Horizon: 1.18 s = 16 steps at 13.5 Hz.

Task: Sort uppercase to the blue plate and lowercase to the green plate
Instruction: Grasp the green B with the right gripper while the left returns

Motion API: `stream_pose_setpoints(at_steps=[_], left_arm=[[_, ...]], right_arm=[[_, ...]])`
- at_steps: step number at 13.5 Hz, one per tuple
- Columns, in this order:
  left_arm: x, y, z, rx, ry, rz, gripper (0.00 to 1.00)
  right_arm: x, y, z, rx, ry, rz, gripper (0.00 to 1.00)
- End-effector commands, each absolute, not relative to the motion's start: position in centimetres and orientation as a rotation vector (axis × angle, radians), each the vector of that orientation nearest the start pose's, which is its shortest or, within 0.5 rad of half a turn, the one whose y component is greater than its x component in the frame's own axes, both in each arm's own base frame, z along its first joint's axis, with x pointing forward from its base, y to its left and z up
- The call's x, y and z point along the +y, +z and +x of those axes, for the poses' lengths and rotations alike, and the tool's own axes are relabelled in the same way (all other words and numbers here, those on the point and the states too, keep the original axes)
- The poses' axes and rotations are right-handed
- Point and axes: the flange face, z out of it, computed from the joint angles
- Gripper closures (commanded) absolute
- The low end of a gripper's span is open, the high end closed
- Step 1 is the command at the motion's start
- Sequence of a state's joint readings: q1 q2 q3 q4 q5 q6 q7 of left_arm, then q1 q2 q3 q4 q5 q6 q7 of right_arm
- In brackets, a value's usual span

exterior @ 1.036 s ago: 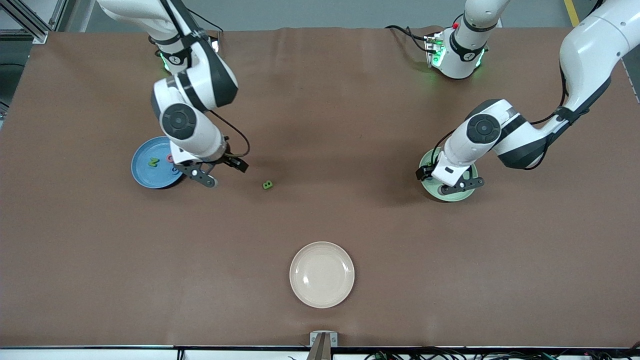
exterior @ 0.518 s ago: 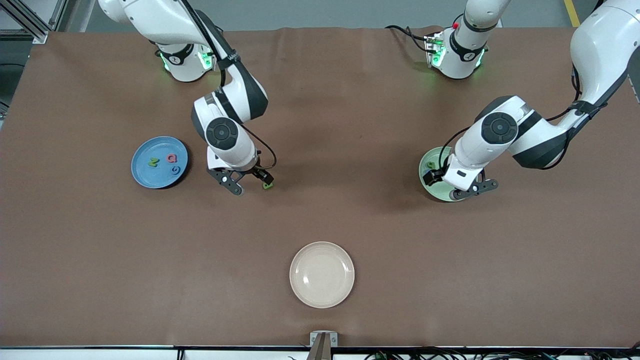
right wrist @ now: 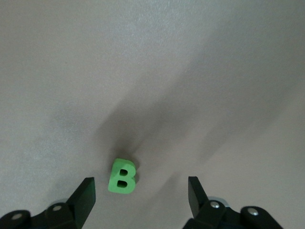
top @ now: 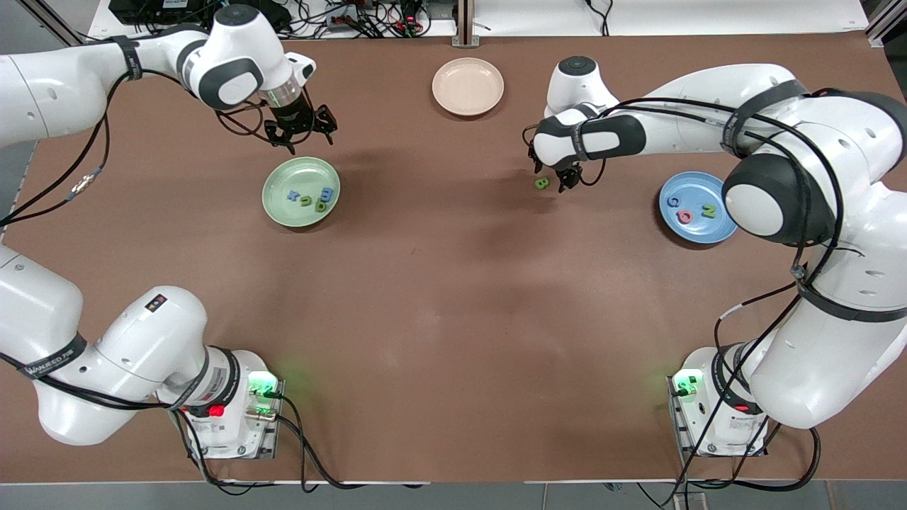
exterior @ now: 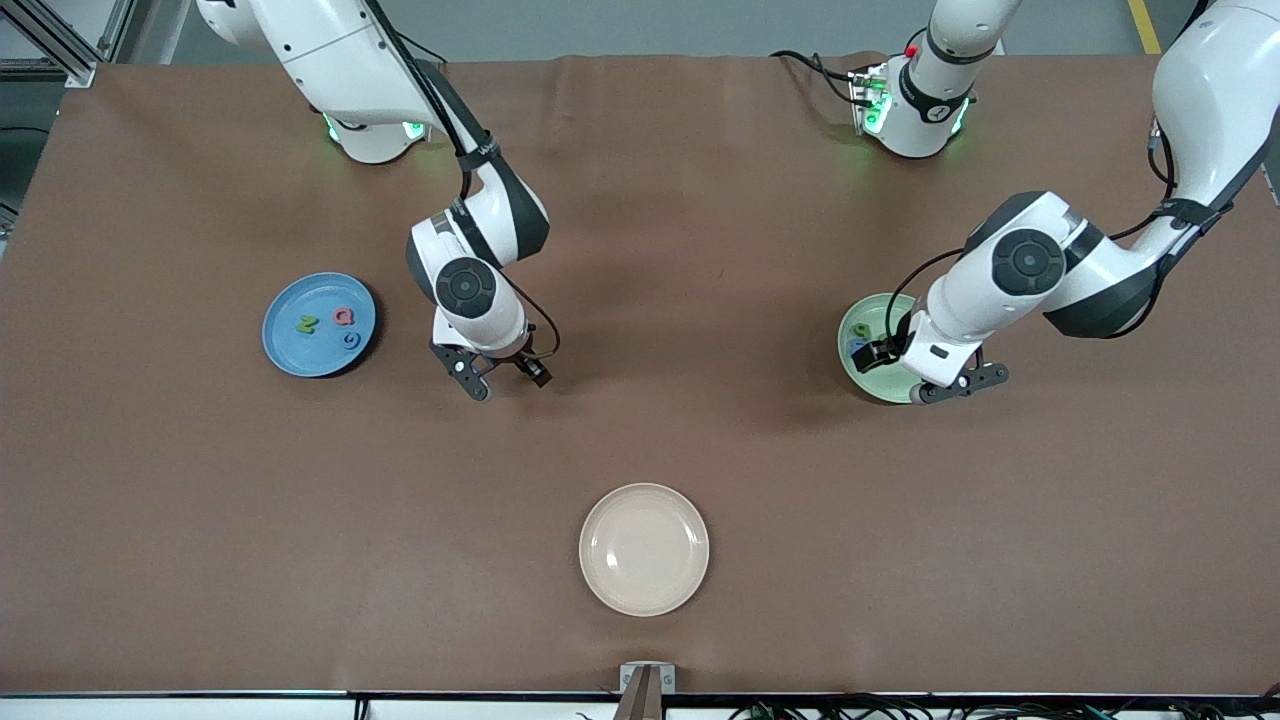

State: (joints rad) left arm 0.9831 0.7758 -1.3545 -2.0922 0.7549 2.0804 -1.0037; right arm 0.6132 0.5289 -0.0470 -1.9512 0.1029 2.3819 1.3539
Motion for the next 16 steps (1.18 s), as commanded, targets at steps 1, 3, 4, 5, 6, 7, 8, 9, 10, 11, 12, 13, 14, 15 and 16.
stream_pose_setpoints(at_steps=[1, 3, 4, 5, 6, 7, 8, 9, 10, 11, 12, 13, 14, 15, 16], left_arm=[[-11.9, 32.9, 54.1, -0.263, 0.141, -3.177, 0.01], [-10.5, 34.4, 53.7, -0.153, 0.142, -3.216, 0.01], [-9.6, 35.0, 53.5, -0.111, 0.141, -3.227, 0.01], [-8.9, 35.4, 53.3, -0.072, 0.135, -3.233, 0.01], [-7.9, 35.9, 53.3, -0.046, 0.120, -3.231, 0.01], [-6.5, 36.7, 53.3, -0.024, 0.093, -3.232, 0.01], [-5.3, 37.4, 53.4, 0.005, 0.070, -3.234, 0.01], [-4.3, 37.8, 53.6, -0.002, 0.061, -3.244, 0.01], [-2.8, 38.6, 54.1, -0.046, 0.034, -3.242, 0.01], [-1.9, 39.6, 54.6, -0.067, 0.013, -3.238, 0.01], [-1.1, 41.2, 55.0, -0.083, -0.012, -3.225, 0.01], [-0.6, 43.3, 55.5, -0.088, -0.059, -3.206, 0.01], [-0.7, 45.3, 56.0, -0.087, -0.095, -3.193, 0.01], [-0.6, 47.1, 56.3, -0.086, -0.107, -3.190, 0.01], [-0.1, 49.5, 56.8, -0.095, -0.112, -3.189, 0.01]], right_arm=[[33.7, 19.4, 51.7, 1.367, 0.127, -2.873, 0.14], [33.6, 19.3, 51.8, 1.392, 0.121, -2.858, 0.18], [33.7, 18.9, 51.8, 1.409, 0.124, -2.854, 0.21], [33.7, 18.8, 51.8, 1.416, 0.116, -2.845, 0.27], [33.7, 18.9, 51.9, 1.426, 0.109, -2.835, 0.30], [33.8, 18.8, 51.7, 1.435, 0.111, -2.832, 0.35], [34.1, 18.7, 51.6, 1.431, 0.109, -2.835, 0.39], [34.3, 18.7, 51.5, 1.431, 0.103, -2.828, 0.40], [34.4, 18.7, 51.6, 1.453, 0.090, -2.807, 0.40], [34.6, 18.5, 51.5, 1.468, 0.080, -2.796, 0.40], [35.1, 18.1, 51.1, 1.458, 0.082, -2.807, 0.40], [35.1, 18.1, 51.0, 1.454, 0.081, -2.809, 0.40], [35.1, 18.1, 51.0, 1.451, 0.078, -2.812, 0.41], [35.1, 18.1, 51.1, 1.452, 0.076, -2.813, 0.41], [35.0, 18.1, 51.0, 1.451, 0.076, -2.815, 0.41]])
